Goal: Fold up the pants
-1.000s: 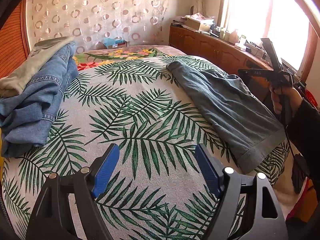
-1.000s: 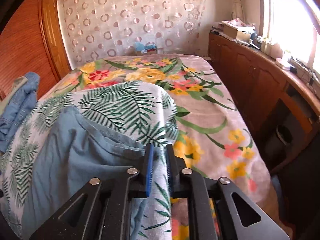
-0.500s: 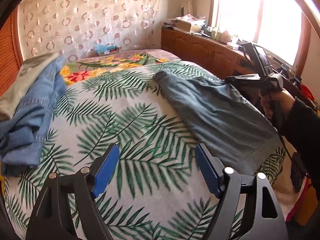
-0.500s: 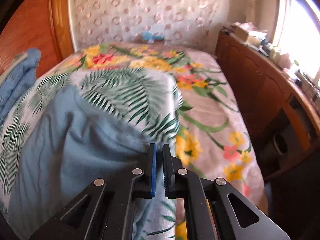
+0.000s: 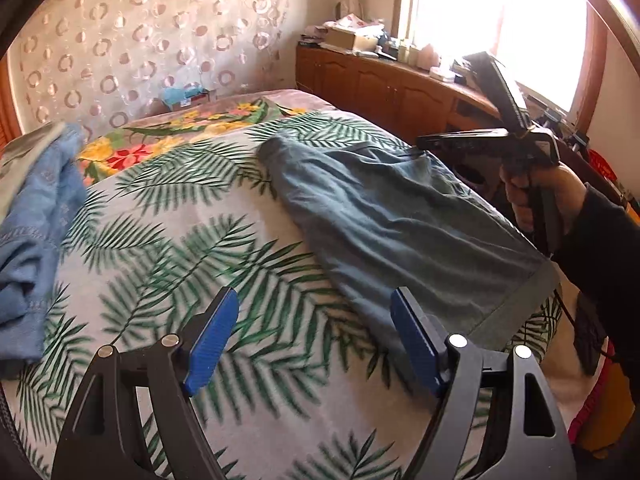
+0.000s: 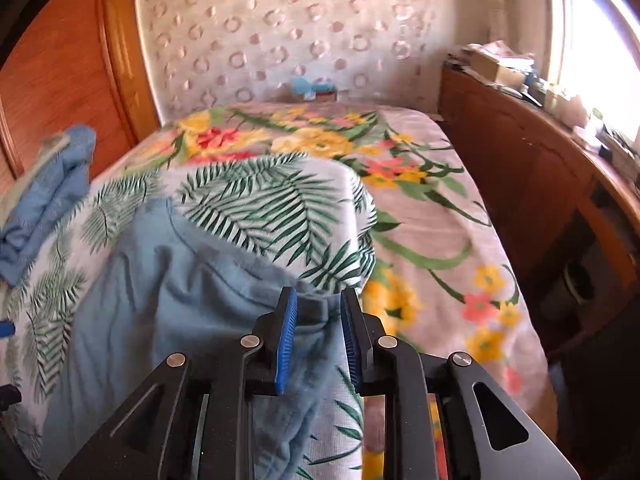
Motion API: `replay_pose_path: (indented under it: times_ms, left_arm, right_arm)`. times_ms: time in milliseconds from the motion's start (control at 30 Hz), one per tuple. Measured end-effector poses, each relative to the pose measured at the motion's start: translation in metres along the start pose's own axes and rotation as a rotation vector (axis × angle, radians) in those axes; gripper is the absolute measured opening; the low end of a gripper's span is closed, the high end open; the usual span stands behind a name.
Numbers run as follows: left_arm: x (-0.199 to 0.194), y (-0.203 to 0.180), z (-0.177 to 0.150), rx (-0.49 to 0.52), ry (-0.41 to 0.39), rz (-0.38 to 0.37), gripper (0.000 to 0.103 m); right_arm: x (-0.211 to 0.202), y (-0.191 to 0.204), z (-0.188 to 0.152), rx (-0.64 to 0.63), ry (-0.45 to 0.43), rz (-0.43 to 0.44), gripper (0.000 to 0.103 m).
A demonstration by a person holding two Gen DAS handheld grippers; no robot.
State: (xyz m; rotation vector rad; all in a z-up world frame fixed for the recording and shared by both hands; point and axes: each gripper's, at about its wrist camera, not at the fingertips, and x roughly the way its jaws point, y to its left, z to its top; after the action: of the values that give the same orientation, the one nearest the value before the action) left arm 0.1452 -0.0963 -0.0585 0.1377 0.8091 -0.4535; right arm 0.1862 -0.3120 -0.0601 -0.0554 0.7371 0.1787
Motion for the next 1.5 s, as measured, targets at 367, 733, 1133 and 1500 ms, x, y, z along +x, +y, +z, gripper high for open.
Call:
replay_pose_path:
  times_ms: [367,733,1133,1500]
  left_arm:
    - [0.033,-0.011,-0.001,0.021,0.075,0.01,0.079]
    - [0.038,-0.015,-0.008,0.026,0.091,0.014,0.079]
    - [0.025,-0.017,-0.011,0.024,0.073,-0.005,0.079]
    - [0.007,-0.032,-0.021,0.057,0.057,-0.031,0.079]
  right_arm:
    - [0.003,-0.028,0.007,0.015,-0.013,-0.059,0.002]
    - [-0.023,-0.027,-0.009,0.038,-0.02,-0.045,0.014]
    - [-0.113,0.001,-0.096,0.049,-0.024,-0.002,0.015]
    - [-0.138,0.003,-0.123,0.11,0.017,0.005,0.028]
